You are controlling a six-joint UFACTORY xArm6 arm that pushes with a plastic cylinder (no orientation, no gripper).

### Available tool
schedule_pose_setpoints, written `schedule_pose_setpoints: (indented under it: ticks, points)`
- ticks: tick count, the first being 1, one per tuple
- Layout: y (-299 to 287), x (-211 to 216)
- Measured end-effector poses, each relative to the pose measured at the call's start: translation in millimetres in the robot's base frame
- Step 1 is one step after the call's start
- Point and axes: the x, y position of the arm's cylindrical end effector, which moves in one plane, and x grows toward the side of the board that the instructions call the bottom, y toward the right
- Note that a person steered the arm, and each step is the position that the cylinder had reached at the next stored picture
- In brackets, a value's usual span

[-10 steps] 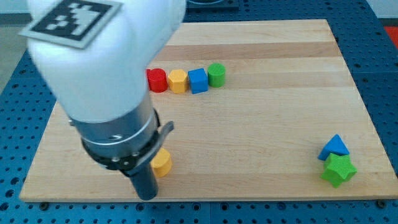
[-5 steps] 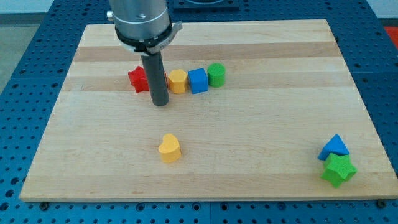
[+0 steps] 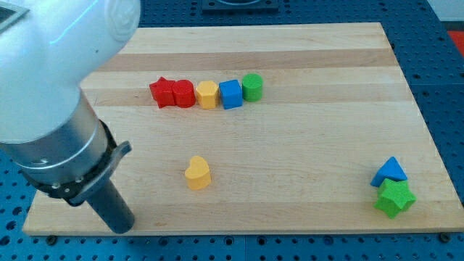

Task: Move the yellow heart below the yellow hexagon

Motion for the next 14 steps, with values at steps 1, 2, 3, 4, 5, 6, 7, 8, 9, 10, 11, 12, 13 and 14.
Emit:
schedule_pose_setpoints:
  ticks: [1,2,3,4,5,6,7,8,9,10,11,12,13,14]
  points:
    - [60,-15]
    - [60,-14]
    - [68,-25]
    - [84,-52]
    - [87,-57]
    - [94,-95]
    - [95,-124]
    - [98,-112]
    - [146,-66]
    - [193,-50]
    - [196,-104]
    - [180,-100]
    - [174,-108]
    - [171,-110]
